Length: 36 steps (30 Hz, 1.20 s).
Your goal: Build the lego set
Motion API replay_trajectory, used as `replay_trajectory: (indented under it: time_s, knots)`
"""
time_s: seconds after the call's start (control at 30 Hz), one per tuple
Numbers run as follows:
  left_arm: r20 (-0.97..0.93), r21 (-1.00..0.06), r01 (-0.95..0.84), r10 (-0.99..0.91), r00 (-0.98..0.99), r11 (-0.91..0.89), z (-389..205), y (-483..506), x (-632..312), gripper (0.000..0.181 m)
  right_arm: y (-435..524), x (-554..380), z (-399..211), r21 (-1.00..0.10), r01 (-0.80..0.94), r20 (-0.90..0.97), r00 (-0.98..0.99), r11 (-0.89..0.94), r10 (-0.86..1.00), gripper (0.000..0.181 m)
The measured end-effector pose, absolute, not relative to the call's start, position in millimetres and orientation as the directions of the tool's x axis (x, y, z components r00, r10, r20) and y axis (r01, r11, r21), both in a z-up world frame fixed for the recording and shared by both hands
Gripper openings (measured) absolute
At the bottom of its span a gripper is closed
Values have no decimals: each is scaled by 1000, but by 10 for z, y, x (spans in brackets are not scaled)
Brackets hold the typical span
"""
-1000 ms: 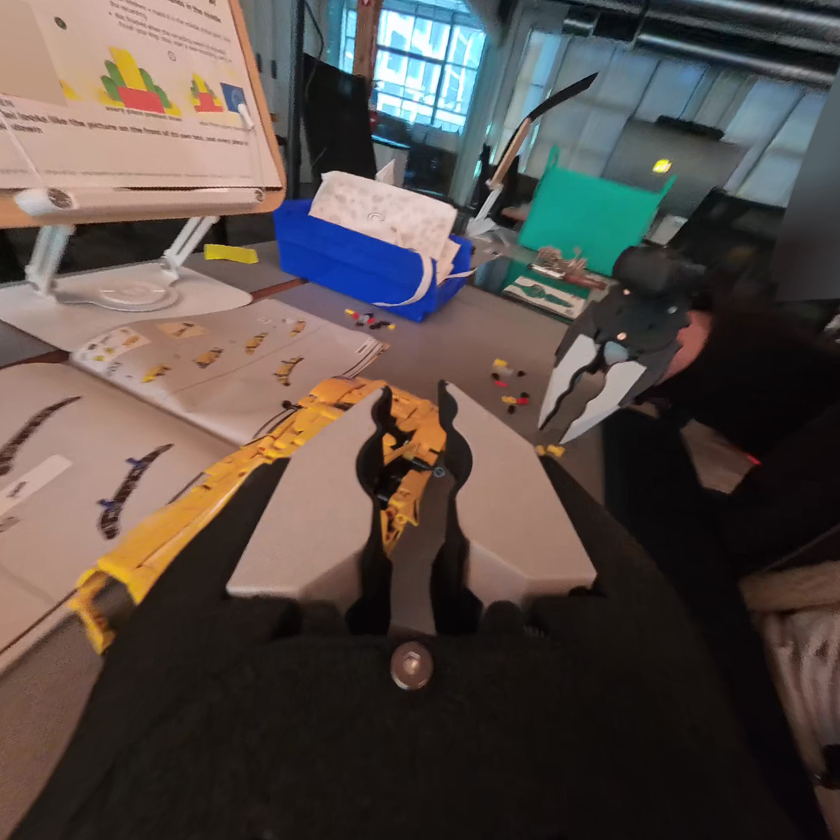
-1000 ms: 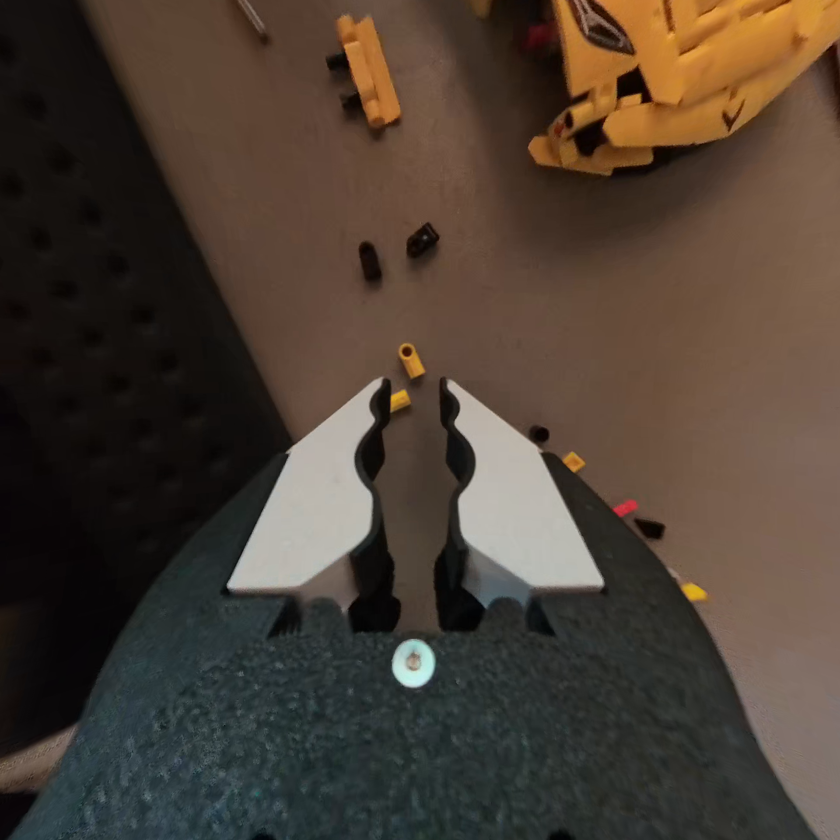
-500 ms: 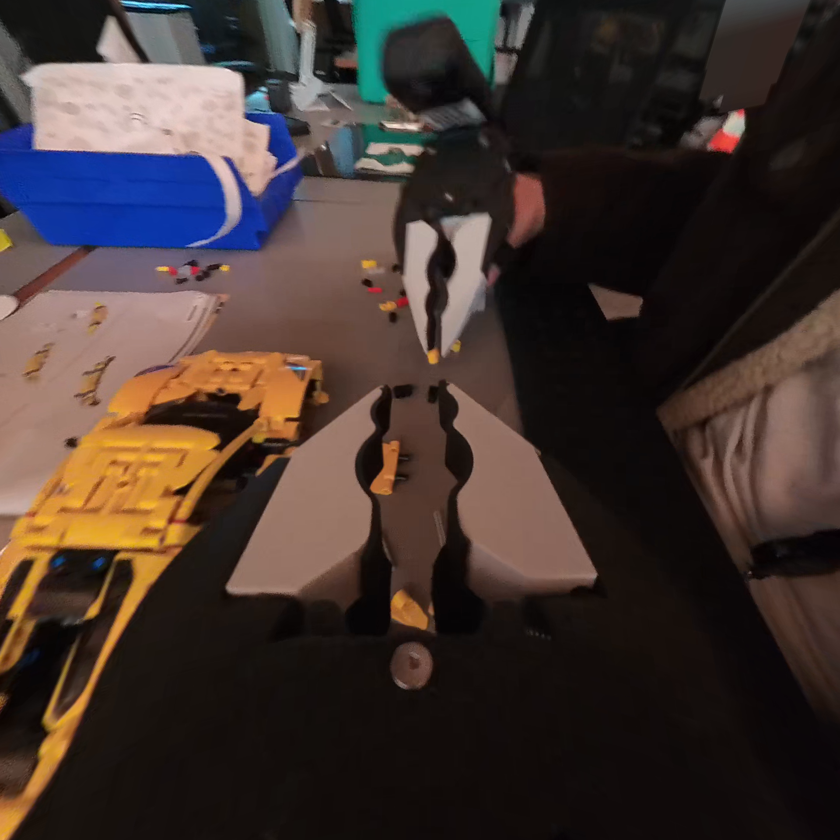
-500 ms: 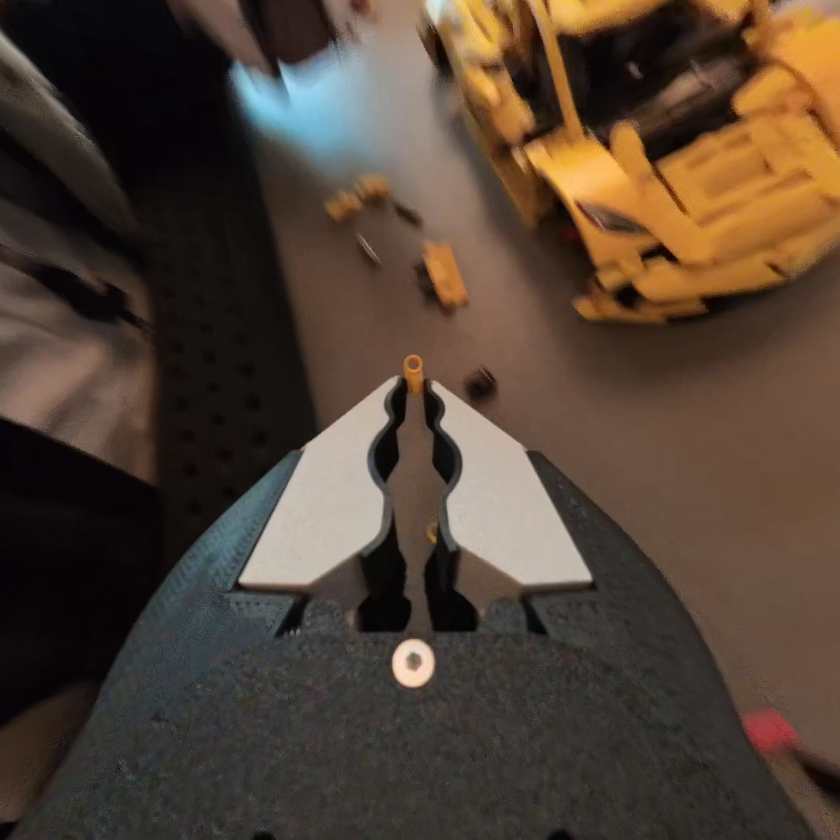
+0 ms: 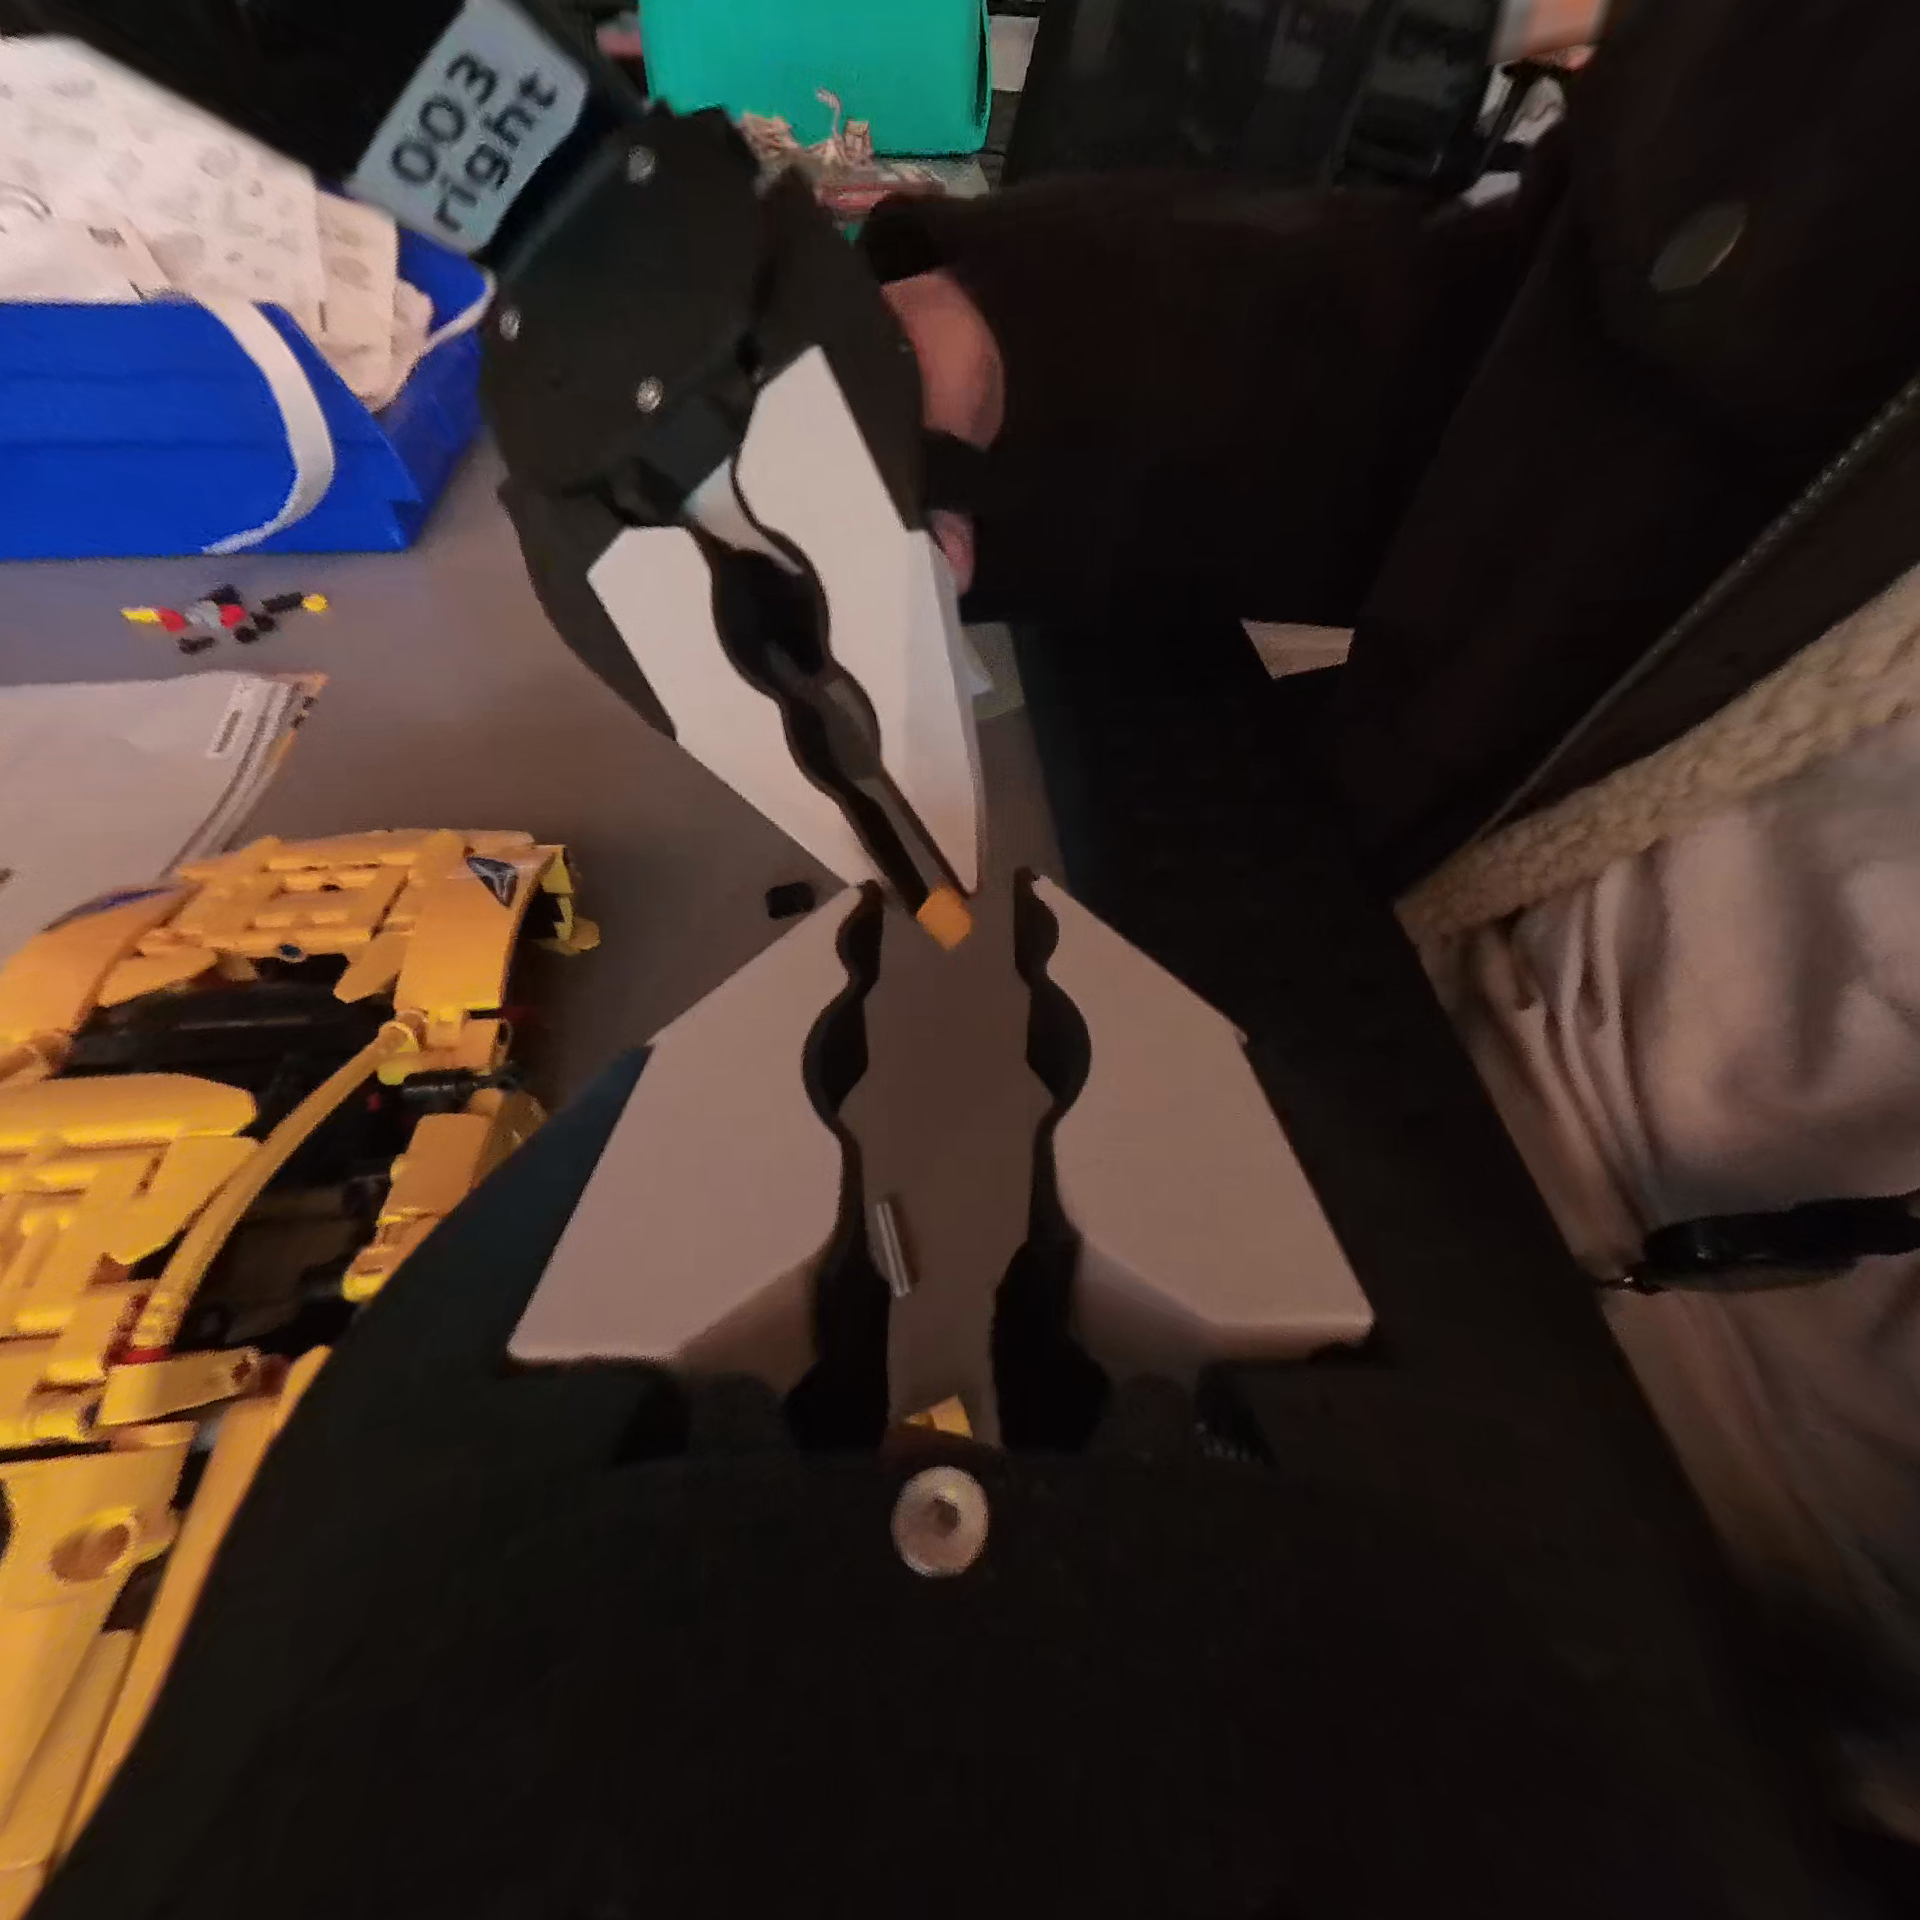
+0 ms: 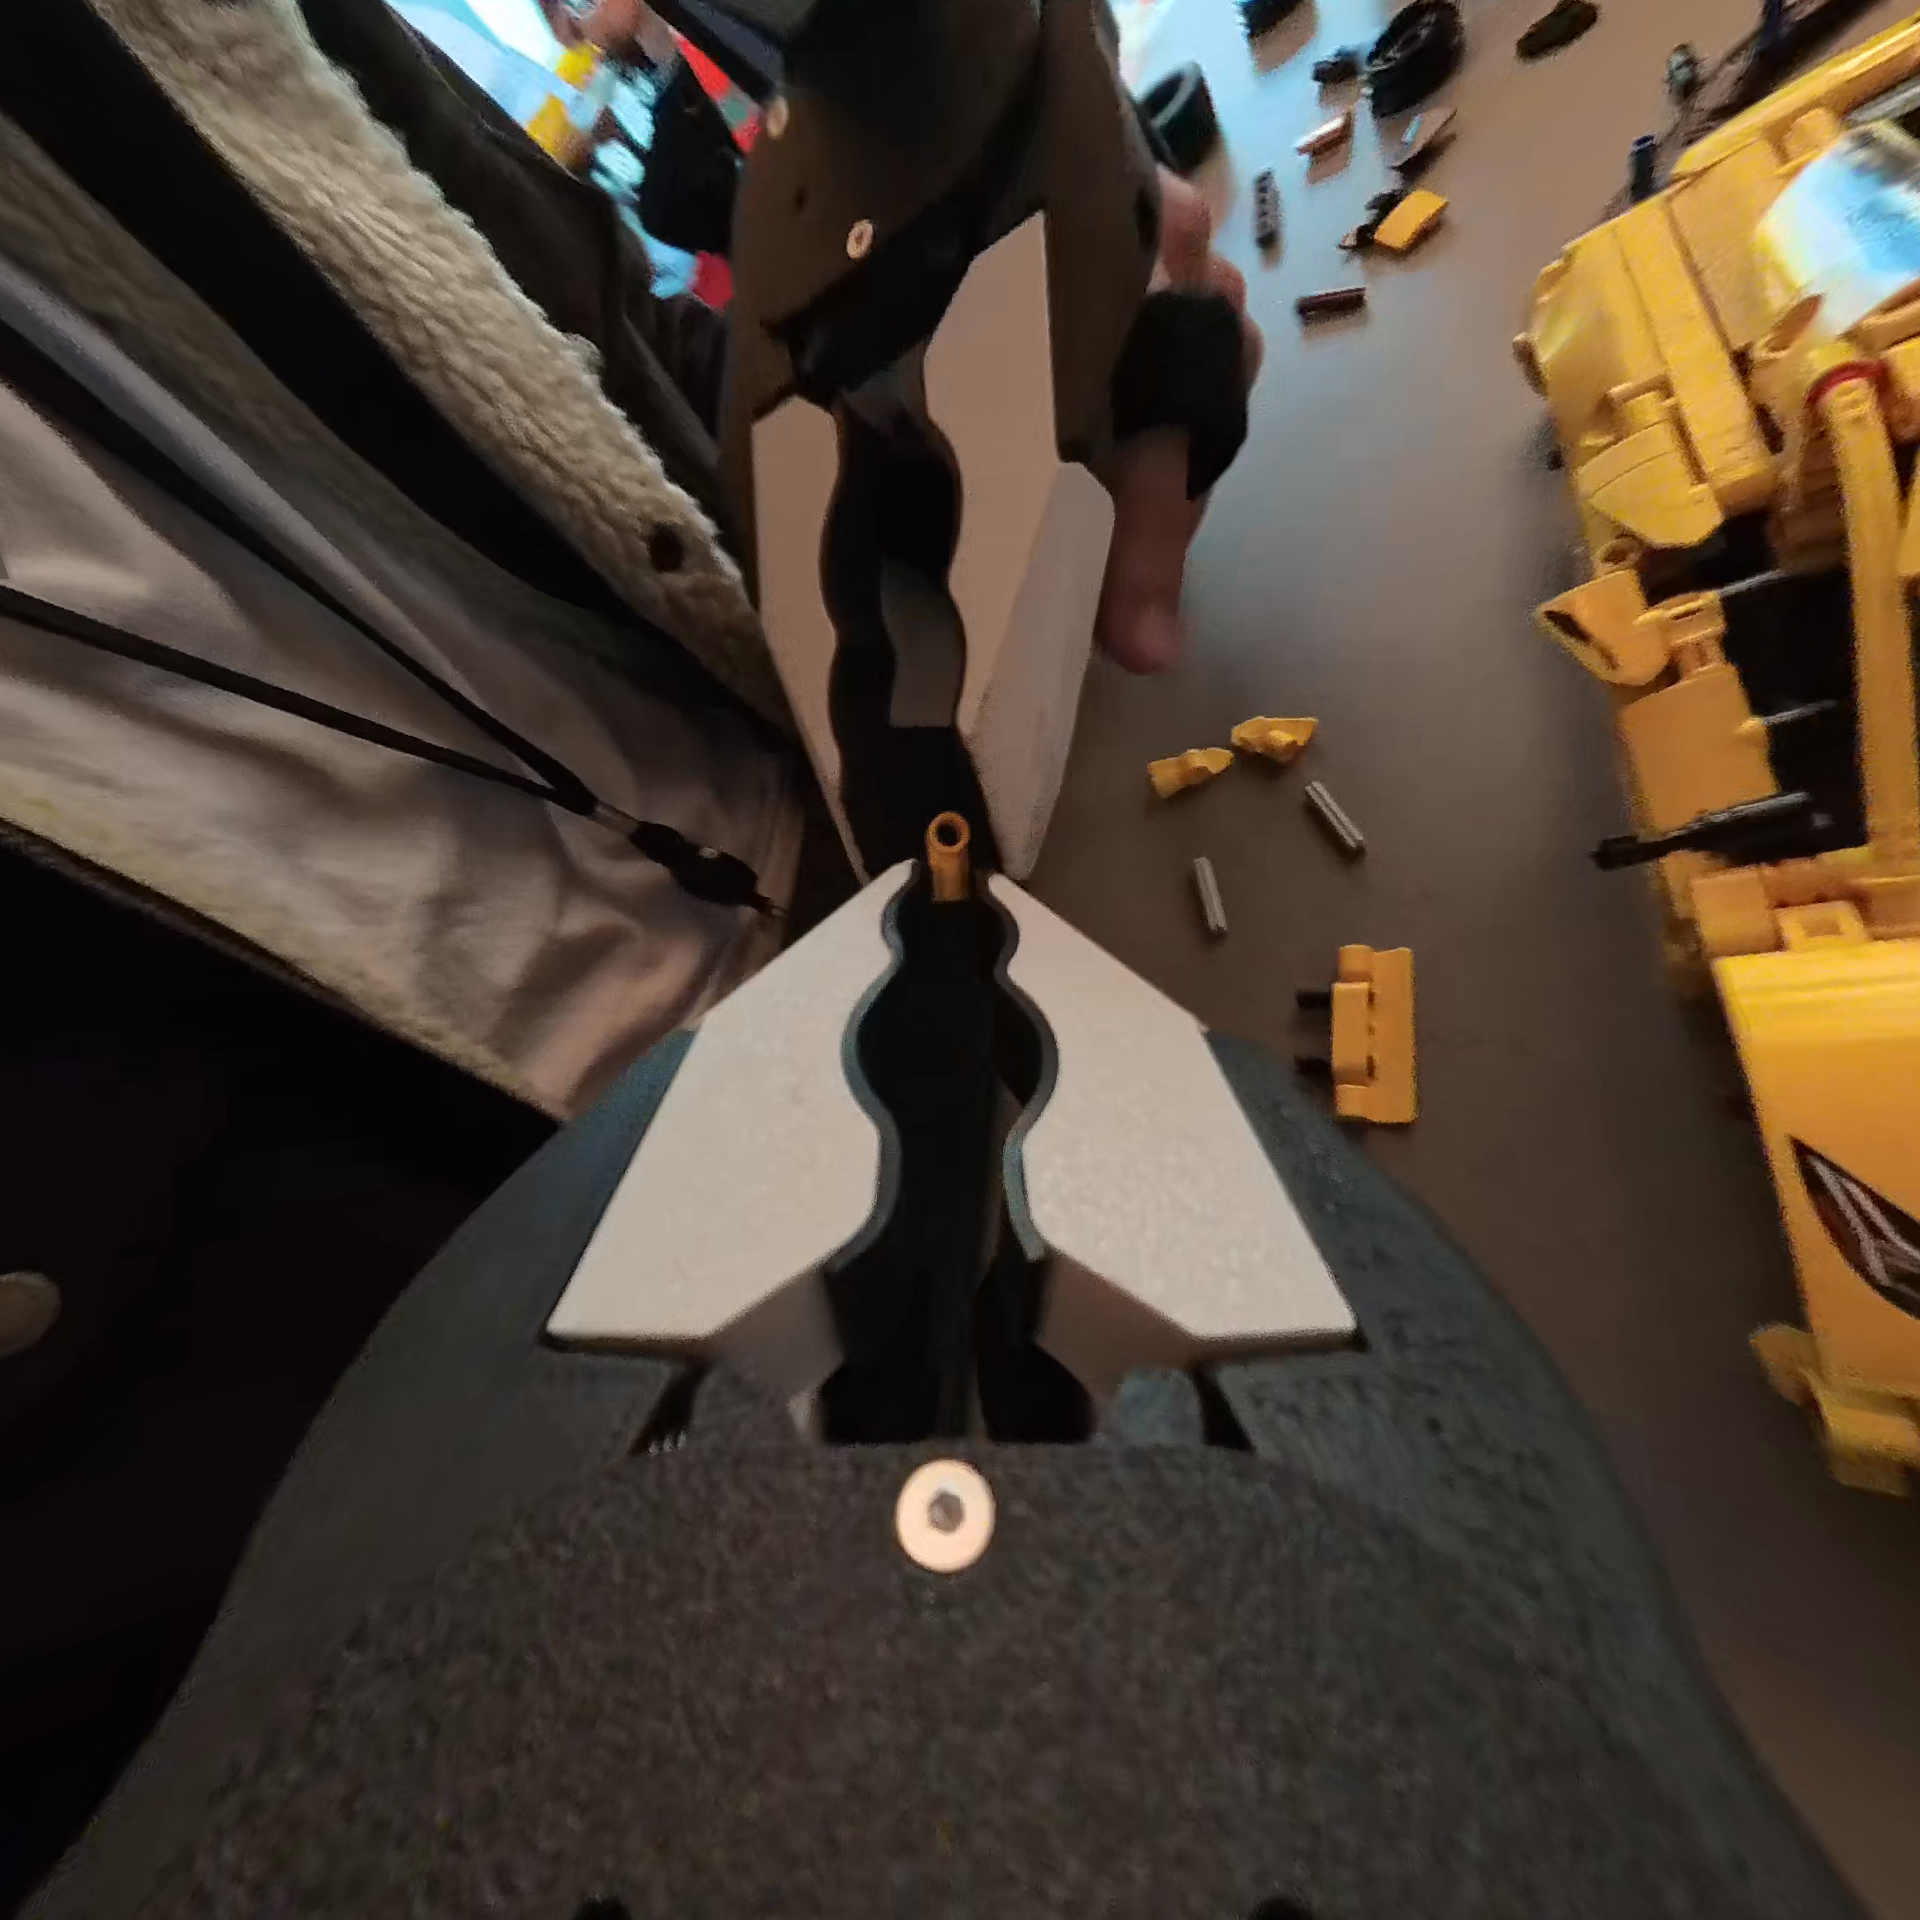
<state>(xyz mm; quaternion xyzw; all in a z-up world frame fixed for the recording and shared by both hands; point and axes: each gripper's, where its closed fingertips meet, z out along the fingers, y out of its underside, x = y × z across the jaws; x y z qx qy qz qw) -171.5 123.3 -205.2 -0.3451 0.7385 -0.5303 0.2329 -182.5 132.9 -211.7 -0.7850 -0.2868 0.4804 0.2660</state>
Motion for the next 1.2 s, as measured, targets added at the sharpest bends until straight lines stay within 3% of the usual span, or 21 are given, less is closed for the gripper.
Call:
replay_trajectory:
  time_s: [0.27, 0.63, 0.8, 0.93, 1.07, 1.13, 1.2]
  knots:
    - [-275, -906, -102, -756, -595, 410, -2012, 1188, -1680, 21, 1170, -1772, -1995, -568, 72, -819, 52, -820, 572, 7]
    - [-254, -913, -90, -726, -639, 399, -2008, 1078, -1722, 8, 1126, -1825, -2047, -552, 135, -828, 25, -823, 560, 7]
    - [-286, -914, -93, -790, -542, 395, -1916, 1323, -1644, 7, 1306, -1706, -1963, -619, 13, -781, 97, -785, 617, 15]
    - [-216, -957, -108, -906, -363, 271, -1721, 1862, -1618, 7, 1680, -1428, -1965, -773, -118, -612, 393, -623, 686, 20]
    - [-91, -987, -116, -979, -183, 113, -1632, 2454, -1670, 7, 2031, -1126, -1813, -944, -183, -322, 682, -273, 656, 22]
    - [-42, -992, -113, -993, -113, 55, -1625, 2670, -1692, 7, 2074, -965, -1598, -971, -205, -238, 744, -126, 624, 32]
    - [-6, -994, -110, -998, -62, 13, -1626, 2812, -1700, 7, 2020, -793, -1363, -975, -223, -186, 775, -14, 604, 25]
